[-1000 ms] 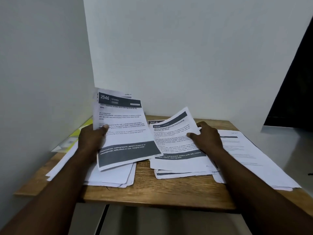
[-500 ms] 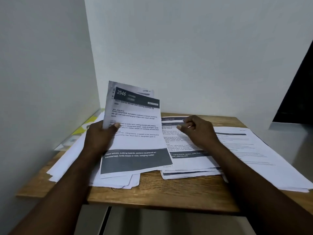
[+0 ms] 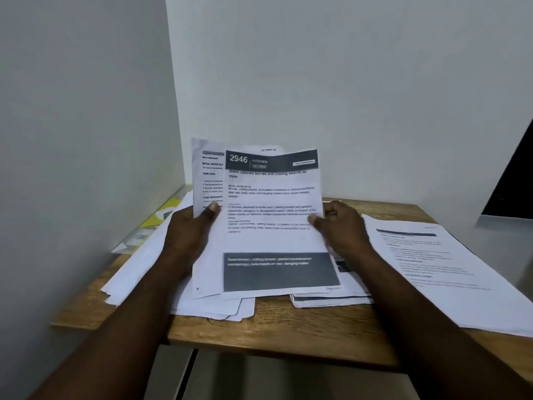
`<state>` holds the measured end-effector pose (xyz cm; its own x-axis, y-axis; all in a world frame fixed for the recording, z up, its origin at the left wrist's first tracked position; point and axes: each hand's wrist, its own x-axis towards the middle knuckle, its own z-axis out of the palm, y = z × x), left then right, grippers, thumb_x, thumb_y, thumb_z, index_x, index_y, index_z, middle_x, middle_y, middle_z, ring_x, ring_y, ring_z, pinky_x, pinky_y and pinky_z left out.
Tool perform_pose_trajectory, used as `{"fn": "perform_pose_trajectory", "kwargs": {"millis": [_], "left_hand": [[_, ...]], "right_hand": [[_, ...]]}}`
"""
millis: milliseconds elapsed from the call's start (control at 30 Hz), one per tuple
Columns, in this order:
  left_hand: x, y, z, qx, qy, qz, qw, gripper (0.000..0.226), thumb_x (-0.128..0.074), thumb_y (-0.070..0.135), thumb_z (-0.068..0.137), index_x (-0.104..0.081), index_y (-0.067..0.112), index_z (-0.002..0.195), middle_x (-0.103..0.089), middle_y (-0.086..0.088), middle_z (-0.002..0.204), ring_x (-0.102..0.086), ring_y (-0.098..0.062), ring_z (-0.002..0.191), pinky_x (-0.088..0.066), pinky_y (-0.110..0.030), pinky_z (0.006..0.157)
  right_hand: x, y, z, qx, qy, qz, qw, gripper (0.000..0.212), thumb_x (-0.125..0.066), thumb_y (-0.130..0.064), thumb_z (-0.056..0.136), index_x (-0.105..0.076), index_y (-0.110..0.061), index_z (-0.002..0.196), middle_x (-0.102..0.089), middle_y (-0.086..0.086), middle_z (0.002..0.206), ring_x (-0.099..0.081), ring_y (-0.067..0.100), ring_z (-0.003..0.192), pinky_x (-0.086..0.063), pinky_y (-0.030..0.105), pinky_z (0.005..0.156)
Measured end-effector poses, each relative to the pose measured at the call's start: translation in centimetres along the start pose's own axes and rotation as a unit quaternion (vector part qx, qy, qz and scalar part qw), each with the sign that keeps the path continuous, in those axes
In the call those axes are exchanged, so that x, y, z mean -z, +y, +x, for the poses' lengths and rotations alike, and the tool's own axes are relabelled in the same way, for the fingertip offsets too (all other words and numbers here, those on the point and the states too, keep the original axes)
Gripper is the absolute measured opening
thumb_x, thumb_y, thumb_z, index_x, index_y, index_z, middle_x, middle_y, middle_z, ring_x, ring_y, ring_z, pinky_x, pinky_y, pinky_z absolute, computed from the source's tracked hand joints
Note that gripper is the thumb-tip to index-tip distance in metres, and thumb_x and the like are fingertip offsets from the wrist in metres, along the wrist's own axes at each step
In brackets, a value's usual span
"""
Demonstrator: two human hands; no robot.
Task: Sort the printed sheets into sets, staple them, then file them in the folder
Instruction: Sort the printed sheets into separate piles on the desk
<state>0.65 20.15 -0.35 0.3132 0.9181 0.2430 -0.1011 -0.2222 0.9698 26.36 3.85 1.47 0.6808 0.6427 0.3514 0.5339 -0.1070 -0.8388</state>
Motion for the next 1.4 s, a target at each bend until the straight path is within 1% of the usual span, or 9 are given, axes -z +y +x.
{"fn": "perform_pose_trajectory", "kwargs": {"millis": [67, 167, 400, 567, 900, 1000, 1100, 1233, 1400], "left_hand": [[0.1, -0.2, 0.4, 0.011, 0.022, 0.010, 1.000, 0.029, -0.074, 0.046, 0.096, -0.079, 0.022, 0.111, -0.082, 0.005, 0.098, -0.079, -0.021, 0.091, -0.062, -0.046, 0.090], [0.0, -0.3, 0.6, -0.001, 0.069, 0.046, 0.997, 0.022, -0.073, 0.044, 0.095, -0.080, 0.023, 0.100, -0.081, 0.006, 0.090, -0.078, -0.021, 0.088, -0.061, -0.040, 0.083], [0.3, -0.1, 0.8, -0.002, 0.150, 0.059, 0.987, 0.029, -0.073, 0.043, 0.095, -0.079, 0.017, 0.107, -0.078, 0.006, 0.094, -0.075, -0.018, 0.088, -0.056, -0.032, 0.077], [0.7, -0.1, 1.0, -0.003, 0.171, -0.004, 0.985, 0.038, -0.076, 0.045, 0.090, -0.078, 0.015, 0.113, -0.079, 0.006, 0.103, -0.076, -0.019, 0.098, -0.060, -0.044, 0.098], [0.6, 0.2, 0.6, -0.012, 0.162, -0.069, 0.984, 0.033, -0.076, 0.036, 0.095, -0.076, 0.014, 0.120, -0.079, 0.007, 0.106, -0.076, -0.017, 0.099, -0.059, -0.043, 0.100], [0.3, 0.7, -0.1, -0.018, 0.136, -0.060, 0.989, 0.021, -0.074, 0.030, 0.098, -0.077, 0.015, 0.112, -0.078, 0.008, 0.098, -0.076, -0.012, 0.089, -0.060, -0.037, 0.091], [0.2, 0.8, -0.7, -0.020, 0.089, -0.040, 0.995, 0.017, -0.075, 0.033, 0.098, -0.079, 0.017, 0.104, -0.081, 0.003, 0.093, -0.079, -0.015, 0.087, -0.062, -0.035, 0.083], [0.0, 1.2, -1.2, -0.005, 0.041, -0.036, 0.998, 0.024, -0.074, 0.036, 0.098, -0.079, 0.015, 0.109, -0.082, 0.003, 0.093, -0.080, -0.018, 0.084, -0.060, -0.029, 0.067], [-0.1, 1.4, -1.4, 0.006, 0.002, -0.058, 0.998, 0.025, -0.074, 0.036, 0.098, -0.079, 0.015, 0.111, -0.082, -0.002, 0.098, -0.080, -0.022, 0.088, -0.061, -0.034, 0.074]], "right_hand": [[1.5, 0.5, 0.6, -0.010, 0.042, 0.030, 0.999, 0.013, -0.082, -0.028, 0.091, -0.075, -0.017, 0.092, -0.077, -0.008, 0.086, -0.074, 0.014, 0.081, -0.055, 0.024, 0.067], [4.2, 1.7, 1.5, -0.010, 0.086, -0.015, 0.996, 0.021, -0.080, -0.033, 0.092, -0.071, -0.019, 0.080, -0.072, -0.007, 0.077, -0.069, 0.023, 0.081, -0.049, 0.034, 0.073], [8.1, 4.7, 2.5, -0.071, 0.148, -0.210, 0.964, 0.026, -0.074, -0.041, 0.095, -0.077, -0.016, 0.099, -0.077, 0.010, 0.106, -0.068, 0.036, 0.099, -0.045, 0.035, 0.078], [7.6, 5.0, 2.3, -0.095, 0.116, -0.276, 0.949, 0.027, -0.074, -0.042, 0.094, -0.078, -0.019, 0.108, -0.076, 0.012, 0.113, -0.067, 0.038, 0.106, -0.045, 0.034, 0.079], [5.7, 4.3, 1.5, -0.084, 0.065, -0.292, 0.951, 0.038, -0.085, -0.033, 0.081, -0.064, -0.019, 0.109, -0.064, 0.012, 0.119, -0.061, 0.037, 0.114, -0.046, 0.036, 0.082], [4.9, 3.7, 1.3, -0.035, 0.081, -0.270, 0.959, 0.033, -0.087, -0.031, 0.082, -0.067, -0.018, 0.104, -0.058, 0.013, 0.119, -0.056, 0.036, 0.118, -0.046, 0.038, 0.085], [3.9, 2.3, 0.7, 0.047, 0.086, -0.168, 0.981, 0.023, -0.087, -0.031, 0.085, -0.069, -0.020, 0.092, -0.066, 0.003, 0.101, -0.063, 0.022, 0.095, -0.042, 0.030, 0.075], [2.0, -0.8, -1.4, 0.031, -0.038, 0.038, 0.998, 0.014, -0.083, -0.026, 0.090, -0.072, -0.017, 0.094, -0.077, 0.001, 0.083, -0.070, 0.011, 0.073, -0.050, 0.017, 0.064], [0.7, -1.9, -3.0, 0.029, -0.154, 0.068, 0.985, 0.015, -0.081, -0.022, 0.092, -0.073, -0.018, 0.103, -0.080, 0.002, 0.085, -0.075, 0.012, 0.074, -0.055, 0.025, 0.061]]}}
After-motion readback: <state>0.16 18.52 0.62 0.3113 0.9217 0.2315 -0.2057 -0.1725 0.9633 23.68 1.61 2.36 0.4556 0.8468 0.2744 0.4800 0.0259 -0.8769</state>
